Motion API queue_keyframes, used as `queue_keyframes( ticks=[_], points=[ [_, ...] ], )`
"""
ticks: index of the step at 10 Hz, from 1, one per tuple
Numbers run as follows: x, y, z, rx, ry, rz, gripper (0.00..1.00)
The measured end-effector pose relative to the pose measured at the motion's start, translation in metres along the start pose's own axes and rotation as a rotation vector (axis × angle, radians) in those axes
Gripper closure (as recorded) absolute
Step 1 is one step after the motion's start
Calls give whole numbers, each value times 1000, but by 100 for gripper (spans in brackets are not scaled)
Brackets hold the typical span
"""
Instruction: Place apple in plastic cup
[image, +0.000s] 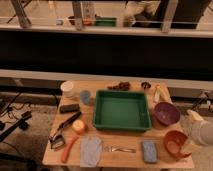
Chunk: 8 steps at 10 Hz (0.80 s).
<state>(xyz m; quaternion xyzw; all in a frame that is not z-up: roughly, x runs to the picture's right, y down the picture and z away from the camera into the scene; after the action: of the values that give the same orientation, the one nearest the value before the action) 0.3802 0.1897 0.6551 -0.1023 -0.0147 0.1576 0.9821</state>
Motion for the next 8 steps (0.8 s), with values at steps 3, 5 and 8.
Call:
queue_keyframes(
  ticks=[3, 5, 8],
  points=[
    [0, 0, 0, 0, 0, 0, 0],
    [1, 1, 0, 0, -1, 2, 0],
    [-8, 3, -2, 18, -26, -3, 0]
  ],
)
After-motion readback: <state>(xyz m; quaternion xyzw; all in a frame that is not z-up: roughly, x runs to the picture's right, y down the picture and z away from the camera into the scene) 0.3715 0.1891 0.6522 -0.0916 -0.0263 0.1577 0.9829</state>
